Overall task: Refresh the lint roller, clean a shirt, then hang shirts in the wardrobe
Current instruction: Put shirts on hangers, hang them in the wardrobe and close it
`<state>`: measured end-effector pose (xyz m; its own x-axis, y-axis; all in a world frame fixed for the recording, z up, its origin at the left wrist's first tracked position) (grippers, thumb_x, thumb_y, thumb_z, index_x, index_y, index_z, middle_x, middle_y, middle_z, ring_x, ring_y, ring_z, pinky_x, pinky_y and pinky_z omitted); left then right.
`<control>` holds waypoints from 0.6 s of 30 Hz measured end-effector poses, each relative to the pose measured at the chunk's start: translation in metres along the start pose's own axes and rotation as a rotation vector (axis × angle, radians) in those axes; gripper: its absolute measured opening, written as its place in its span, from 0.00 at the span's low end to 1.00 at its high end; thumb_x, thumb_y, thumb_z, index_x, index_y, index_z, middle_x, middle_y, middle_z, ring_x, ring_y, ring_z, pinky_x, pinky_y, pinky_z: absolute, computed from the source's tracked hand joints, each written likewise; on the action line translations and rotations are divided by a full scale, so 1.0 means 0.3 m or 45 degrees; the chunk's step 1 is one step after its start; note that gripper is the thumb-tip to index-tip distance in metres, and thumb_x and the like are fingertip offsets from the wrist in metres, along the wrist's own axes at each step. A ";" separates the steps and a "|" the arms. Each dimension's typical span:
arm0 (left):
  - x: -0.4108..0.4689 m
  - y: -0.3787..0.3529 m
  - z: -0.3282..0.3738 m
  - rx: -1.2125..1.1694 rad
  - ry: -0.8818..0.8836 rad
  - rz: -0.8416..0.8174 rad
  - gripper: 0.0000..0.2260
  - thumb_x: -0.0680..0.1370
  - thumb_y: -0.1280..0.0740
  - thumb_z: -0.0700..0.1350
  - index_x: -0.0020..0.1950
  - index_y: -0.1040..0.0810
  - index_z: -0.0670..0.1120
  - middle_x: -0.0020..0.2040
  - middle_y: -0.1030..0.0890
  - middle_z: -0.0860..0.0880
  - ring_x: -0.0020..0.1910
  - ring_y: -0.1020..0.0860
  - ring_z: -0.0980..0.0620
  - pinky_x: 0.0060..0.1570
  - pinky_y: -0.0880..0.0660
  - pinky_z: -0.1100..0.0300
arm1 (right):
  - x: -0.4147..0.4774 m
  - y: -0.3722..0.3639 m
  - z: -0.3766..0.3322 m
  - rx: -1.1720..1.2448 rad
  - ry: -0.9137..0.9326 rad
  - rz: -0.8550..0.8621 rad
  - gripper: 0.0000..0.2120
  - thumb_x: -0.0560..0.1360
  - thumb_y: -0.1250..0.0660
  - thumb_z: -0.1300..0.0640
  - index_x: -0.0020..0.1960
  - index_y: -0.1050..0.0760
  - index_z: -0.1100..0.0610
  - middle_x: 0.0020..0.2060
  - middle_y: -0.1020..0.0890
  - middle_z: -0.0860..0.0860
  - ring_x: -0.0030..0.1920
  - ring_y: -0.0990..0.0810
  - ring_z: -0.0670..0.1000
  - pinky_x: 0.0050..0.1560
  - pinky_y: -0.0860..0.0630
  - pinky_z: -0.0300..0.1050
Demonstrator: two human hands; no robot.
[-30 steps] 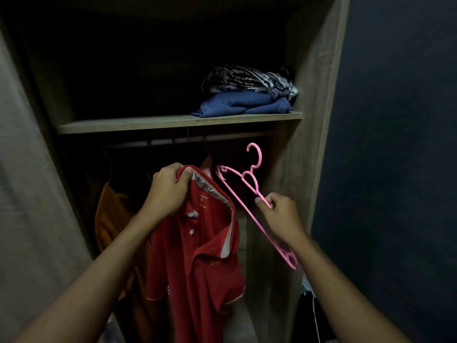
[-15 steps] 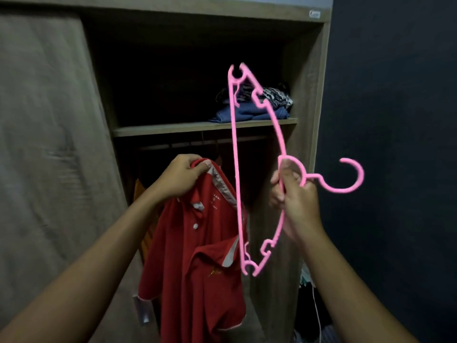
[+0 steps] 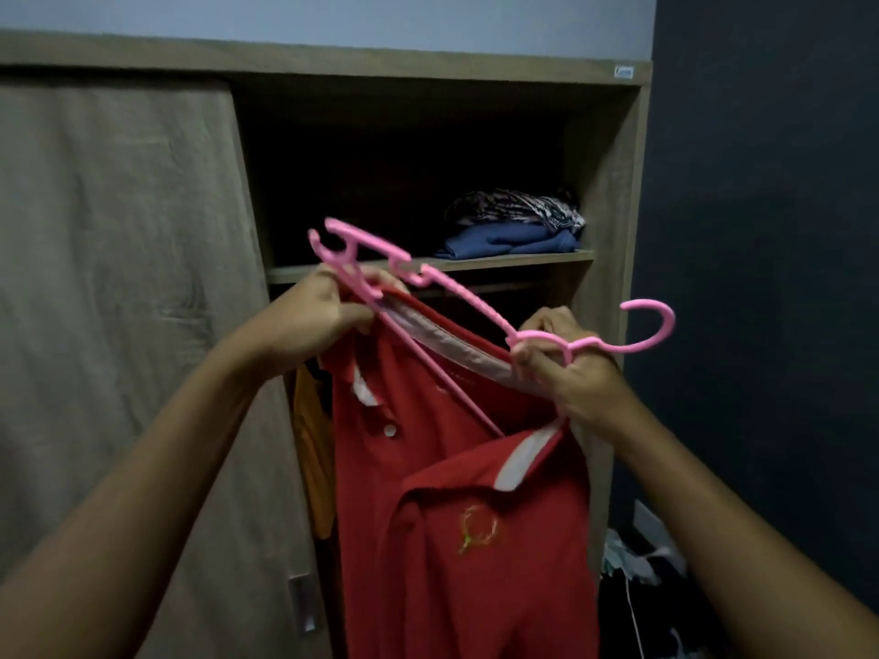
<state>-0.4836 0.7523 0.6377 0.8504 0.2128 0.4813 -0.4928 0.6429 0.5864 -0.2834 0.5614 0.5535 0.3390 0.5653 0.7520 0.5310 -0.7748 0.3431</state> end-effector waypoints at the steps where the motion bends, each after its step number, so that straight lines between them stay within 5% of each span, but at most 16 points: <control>1: -0.017 0.024 -0.019 0.114 0.001 0.015 0.20 0.68 0.36 0.36 0.57 0.16 0.46 0.53 0.14 0.43 0.54 0.17 0.41 0.56 0.21 0.47 | -0.001 0.024 0.018 -0.129 -0.039 -0.086 0.13 0.73 0.33 0.37 0.42 0.24 0.46 0.44 0.25 0.50 0.46 0.23 0.49 0.49 0.26 0.47; 4: -0.059 0.057 -0.087 0.470 0.038 0.010 0.19 0.66 0.36 0.42 0.54 0.16 0.43 0.47 0.14 0.45 0.48 0.16 0.42 0.49 0.19 0.44 | -0.005 0.086 0.020 -0.402 -0.142 -0.319 0.16 0.73 0.34 0.34 0.43 0.25 0.48 0.46 0.27 0.45 0.48 0.25 0.46 0.49 0.28 0.40; 7: -0.066 0.078 -0.163 0.861 0.172 0.016 0.17 0.66 0.36 0.56 0.44 0.19 0.45 0.41 0.20 0.46 0.39 0.21 0.46 0.37 0.26 0.57 | 0.000 0.100 -0.003 -0.472 -0.285 -0.471 0.18 0.71 0.34 0.34 0.42 0.24 0.49 0.45 0.27 0.44 0.44 0.23 0.43 0.45 0.27 0.40; 11: -0.045 0.097 -0.205 1.082 0.430 -0.093 0.09 0.78 0.31 0.46 0.39 0.24 0.46 0.38 0.22 0.46 0.39 0.25 0.47 0.32 0.35 0.59 | 0.040 0.087 -0.005 -0.701 -0.293 -0.572 0.22 0.69 0.35 0.27 0.42 0.27 0.47 0.46 0.28 0.45 0.46 0.23 0.46 0.50 0.23 0.48; 15: -0.031 0.116 -0.177 0.785 0.456 -0.140 0.16 0.80 0.33 0.46 0.32 0.21 0.47 0.26 0.26 0.56 0.27 0.29 0.60 0.30 0.36 0.63 | 0.096 0.088 -0.037 -0.887 -0.343 -0.639 0.21 0.70 0.33 0.32 0.42 0.26 0.50 0.46 0.25 0.48 0.45 0.22 0.49 0.49 0.22 0.50; 18: -0.030 0.070 -0.132 0.345 0.438 -0.129 0.18 0.82 0.34 0.47 0.35 0.23 0.39 0.25 0.33 0.52 0.23 0.37 0.57 0.26 0.41 0.63 | 0.130 0.056 -0.055 -0.897 -0.376 -0.681 0.20 0.72 0.30 0.36 0.43 0.22 0.54 0.41 0.19 0.49 0.41 0.20 0.48 0.40 0.25 0.43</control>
<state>-0.4943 0.7931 0.6200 0.8862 0.4205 0.1944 -0.3951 0.4672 0.7910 -0.2739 0.5657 0.5979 0.4202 0.8709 0.2547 0.1127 -0.3286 0.9377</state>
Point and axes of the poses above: each hand's wrist, its own x-axis towards the middle knuckle, its own y-axis out of the back of the hand, z = x × y, the point moved 2 cm from there along x, towards the middle knuckle
